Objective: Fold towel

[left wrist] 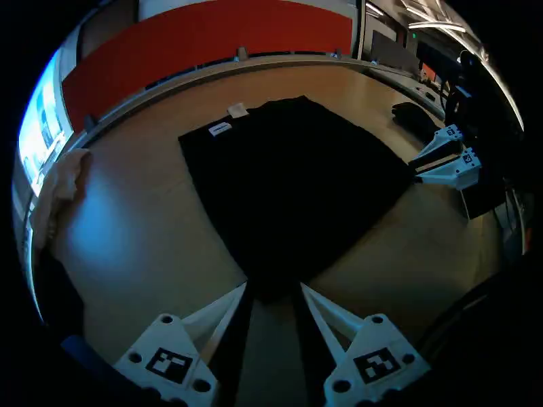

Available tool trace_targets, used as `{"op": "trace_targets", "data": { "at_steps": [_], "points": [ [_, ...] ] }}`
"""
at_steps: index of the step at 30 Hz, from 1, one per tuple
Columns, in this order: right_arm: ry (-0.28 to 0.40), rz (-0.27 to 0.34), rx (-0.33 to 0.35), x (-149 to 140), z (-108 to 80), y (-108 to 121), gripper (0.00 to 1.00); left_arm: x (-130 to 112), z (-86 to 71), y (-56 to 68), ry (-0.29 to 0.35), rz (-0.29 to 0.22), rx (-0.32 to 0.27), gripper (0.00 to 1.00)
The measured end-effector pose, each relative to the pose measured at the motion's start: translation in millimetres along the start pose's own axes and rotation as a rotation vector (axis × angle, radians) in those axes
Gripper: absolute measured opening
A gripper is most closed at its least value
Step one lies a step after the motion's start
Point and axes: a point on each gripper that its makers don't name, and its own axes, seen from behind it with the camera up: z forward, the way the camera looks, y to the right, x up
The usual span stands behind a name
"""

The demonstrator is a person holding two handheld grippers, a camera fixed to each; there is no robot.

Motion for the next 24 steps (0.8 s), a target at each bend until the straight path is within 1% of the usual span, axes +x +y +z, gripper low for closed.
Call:
{"op": "trace_targets", "data": {
  "at_steps": [5, 7, 9, 14, 18, 24],
  "points": [
    [-0.002, 0.008, -0.003, -0.4, -0.6, 0.0, 0.23, -0.8, 0.7, -2.1, -0.005, -0.012, 0.003, 0.32],
    [-0.003, 0.009, -0.003, -0.5, -0.6, -0.3, 0.21, -0.7, 0.3, -4.9, -0.007, -0.017, 0.011, 0.23],
    [-0.004, 0.01, -0.003, -0.4, -0.4, -0.6, 0.19, -0.6, -0.2, -7.3, -0.008, -0.022, 0.016, 0.19],
    [-0.005, 0.01, -0.012, 1.8, 0.4, 0.0, 0.17, -0.8, -1.5, -6.2, -0.014, -0.033, 0.005, 0.17],
    [0.001, 0.019, -0.014, 5.9, -0.4, -0.5, 0.15, -0.8, -3.3, -2.1, -0.016, -0.042, -0.014, 0.15],
    [0.017, 0.033, -0.009, 12.4, -3.9, -0.3, 0.14, -0.4, -5.1, -1.1, -0.011, -0.056, -0.011, 0.14]
  ]
}}
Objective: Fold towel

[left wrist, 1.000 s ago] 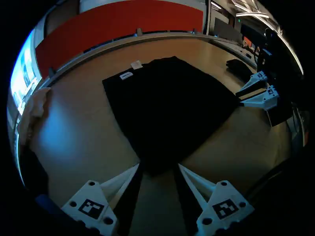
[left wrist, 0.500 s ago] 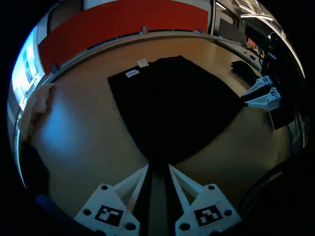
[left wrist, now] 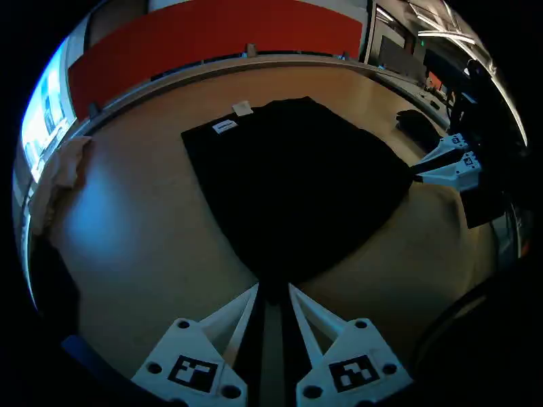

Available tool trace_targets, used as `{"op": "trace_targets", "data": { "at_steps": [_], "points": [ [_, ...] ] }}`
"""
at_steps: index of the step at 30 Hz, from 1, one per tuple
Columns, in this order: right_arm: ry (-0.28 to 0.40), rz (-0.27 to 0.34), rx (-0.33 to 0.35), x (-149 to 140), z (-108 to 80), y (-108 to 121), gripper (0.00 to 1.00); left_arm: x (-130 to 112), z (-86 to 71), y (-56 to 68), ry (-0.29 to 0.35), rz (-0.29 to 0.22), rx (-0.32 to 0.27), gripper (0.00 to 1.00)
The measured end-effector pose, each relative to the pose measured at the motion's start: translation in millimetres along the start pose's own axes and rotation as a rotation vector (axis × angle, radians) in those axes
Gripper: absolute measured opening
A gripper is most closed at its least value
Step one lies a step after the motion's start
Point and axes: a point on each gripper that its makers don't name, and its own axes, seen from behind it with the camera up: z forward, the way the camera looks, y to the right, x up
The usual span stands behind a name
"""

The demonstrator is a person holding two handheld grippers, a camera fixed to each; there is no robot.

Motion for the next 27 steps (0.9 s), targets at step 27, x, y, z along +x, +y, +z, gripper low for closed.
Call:
{"op": "trace_targets", "data": {
  "at_steps": [27],
  "points": [
    [0.114, -0.005, 0.001, 66.6, -67.6, 0.4, 0.14, 62.9, -65.4, 0.4, 0.094, -0.084, -0.005, 0.14]
  ]
}}
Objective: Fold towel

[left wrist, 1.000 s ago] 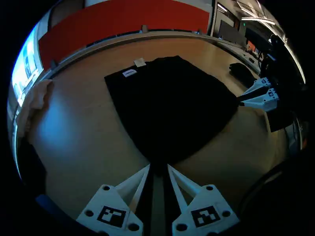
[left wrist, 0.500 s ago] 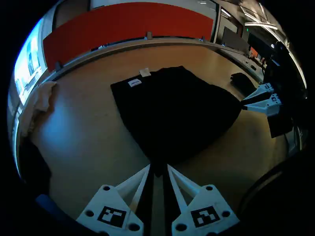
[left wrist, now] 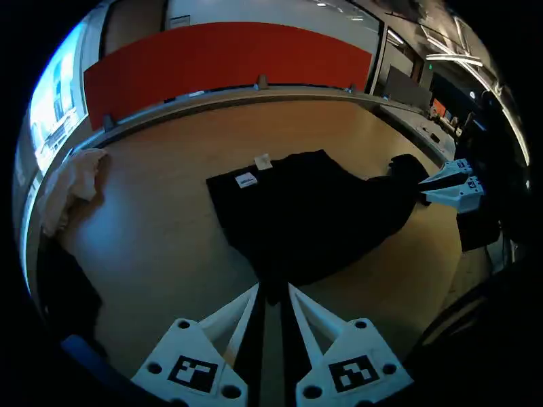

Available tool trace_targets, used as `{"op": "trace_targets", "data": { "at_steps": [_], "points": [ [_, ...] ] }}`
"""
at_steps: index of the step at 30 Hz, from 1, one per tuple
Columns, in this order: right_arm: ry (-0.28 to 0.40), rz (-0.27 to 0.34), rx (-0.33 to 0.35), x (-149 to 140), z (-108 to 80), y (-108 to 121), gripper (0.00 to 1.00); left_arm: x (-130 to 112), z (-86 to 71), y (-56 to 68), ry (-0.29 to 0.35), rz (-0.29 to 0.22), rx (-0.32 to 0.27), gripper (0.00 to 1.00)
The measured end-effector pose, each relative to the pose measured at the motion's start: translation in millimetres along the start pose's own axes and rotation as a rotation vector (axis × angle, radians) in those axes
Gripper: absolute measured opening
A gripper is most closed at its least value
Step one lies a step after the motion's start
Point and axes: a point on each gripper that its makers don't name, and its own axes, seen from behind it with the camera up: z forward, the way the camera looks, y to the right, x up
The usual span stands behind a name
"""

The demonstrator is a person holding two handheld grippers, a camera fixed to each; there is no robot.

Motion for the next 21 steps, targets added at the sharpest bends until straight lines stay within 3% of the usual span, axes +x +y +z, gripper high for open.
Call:
{"op": "trace_targets", "data": {
  "at_steps": [21],
  "points": [
    [0.019, 0.02, 0.045, 23.4, -45.2, -12.9, 0.14, 4.4, -42.6, 24.8, -0.006, -0.052, -0.038, 0.14]
  ]
}}
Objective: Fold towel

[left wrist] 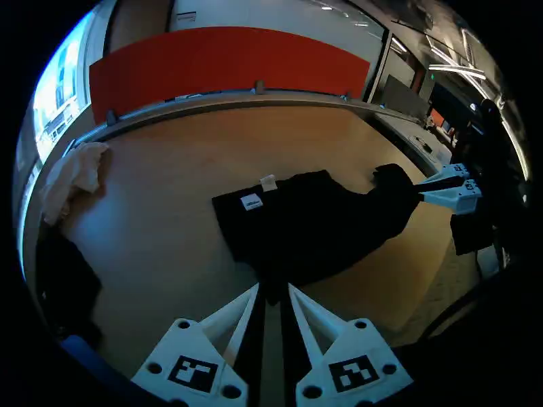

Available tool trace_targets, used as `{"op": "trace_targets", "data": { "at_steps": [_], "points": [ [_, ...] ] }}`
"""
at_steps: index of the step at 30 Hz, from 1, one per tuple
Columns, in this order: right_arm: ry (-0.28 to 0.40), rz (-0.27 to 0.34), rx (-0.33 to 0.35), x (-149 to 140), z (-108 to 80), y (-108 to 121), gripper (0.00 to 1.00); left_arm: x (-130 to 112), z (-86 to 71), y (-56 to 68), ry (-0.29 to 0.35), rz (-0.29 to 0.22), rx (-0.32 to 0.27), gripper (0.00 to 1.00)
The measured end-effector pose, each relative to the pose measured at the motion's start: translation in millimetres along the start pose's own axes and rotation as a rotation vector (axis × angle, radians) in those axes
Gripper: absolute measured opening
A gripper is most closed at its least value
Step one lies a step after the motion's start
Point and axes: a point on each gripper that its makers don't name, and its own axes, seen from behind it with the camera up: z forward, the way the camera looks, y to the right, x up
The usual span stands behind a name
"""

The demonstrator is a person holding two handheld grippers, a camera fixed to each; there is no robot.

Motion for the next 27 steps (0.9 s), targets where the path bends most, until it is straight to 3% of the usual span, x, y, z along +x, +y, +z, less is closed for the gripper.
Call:
{"op": "trace_targets", "data": {
  "at_steps": [15, 27],
  "points": [
    [-0.005, 0.002, 0.002, -0.7, 2.8, 3.8, 0.14, 1.1, 2.5, -0.8, -0.005, -0.022, 0.001, 0.14],
    [-0.012, 0.006, -0.018, 5.6, 26.1, 22.3, 0.14, 20.7, 27.0, -15.2, 0.016, -0.035, 0.021, 0.14]
  ]
}}
